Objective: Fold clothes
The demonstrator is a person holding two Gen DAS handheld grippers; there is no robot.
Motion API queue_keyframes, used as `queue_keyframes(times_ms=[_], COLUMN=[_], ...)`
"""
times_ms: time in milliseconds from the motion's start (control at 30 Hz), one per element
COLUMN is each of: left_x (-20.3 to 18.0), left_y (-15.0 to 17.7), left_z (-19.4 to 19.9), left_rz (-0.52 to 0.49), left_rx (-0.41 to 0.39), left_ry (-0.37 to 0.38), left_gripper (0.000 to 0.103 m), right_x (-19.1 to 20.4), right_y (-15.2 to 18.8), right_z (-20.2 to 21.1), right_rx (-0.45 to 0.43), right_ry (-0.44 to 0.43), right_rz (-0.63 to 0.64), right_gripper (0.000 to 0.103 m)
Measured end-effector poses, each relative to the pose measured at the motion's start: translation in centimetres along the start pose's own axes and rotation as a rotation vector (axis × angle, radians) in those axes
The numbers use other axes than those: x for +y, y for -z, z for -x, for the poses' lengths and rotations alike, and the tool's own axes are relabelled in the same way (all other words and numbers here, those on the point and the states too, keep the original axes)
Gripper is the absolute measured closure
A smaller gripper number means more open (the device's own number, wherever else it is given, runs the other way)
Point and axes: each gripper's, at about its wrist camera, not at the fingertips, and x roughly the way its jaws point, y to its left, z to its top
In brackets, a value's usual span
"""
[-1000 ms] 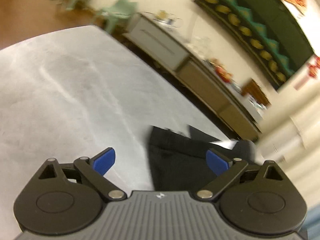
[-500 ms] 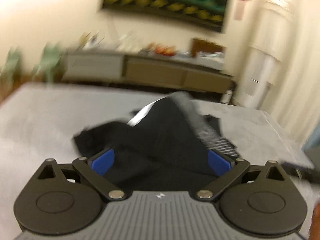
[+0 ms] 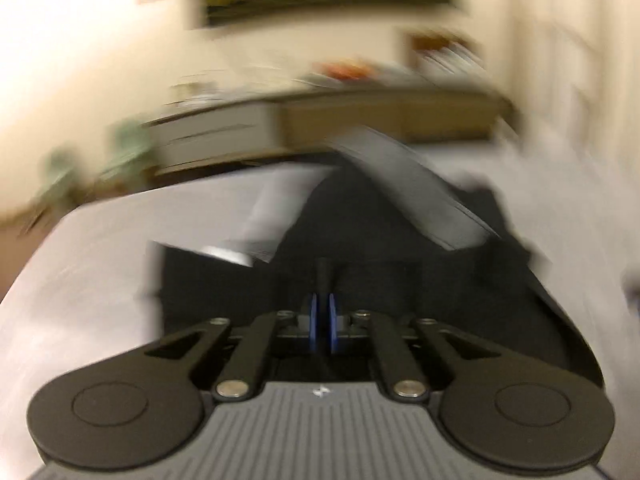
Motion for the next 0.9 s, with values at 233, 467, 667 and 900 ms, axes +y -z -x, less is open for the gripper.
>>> queue_keyframes(times_ms=[233, 467, 667, 900], left_x=[19.9, 15.4, 11.1, 9.4], left_y=[2.2, 2.3, -0.1, -0.5], left_z=[5.2, 6.5, -1.3, -8.3], left_rz=[0.498, 0.277, 0.143, 0.140], left_rx=[0.068, -0.051, 0.145, 0.273], left_ry=[-0.299, -0.227, -0.045, -0.076], left_gripper=[0.094, 0.011, 0.003, 0.102], right_x=[1.4, 3.9, 5.5, 6.6], right_y=[0.3, 0.7, -0.7, -3.5], right_z=[-0.8, -2.9, -7.4, -9.9], right_rx=[0.027, 0.069, 0.123, 0.092], right_ry=[-0.041, -0.028, -0.020, -0.033], right_rz=[0.035, 0.148, 0.276, 0.352], right_gripper=[0.019, 0.015, 0.012, 0.098])
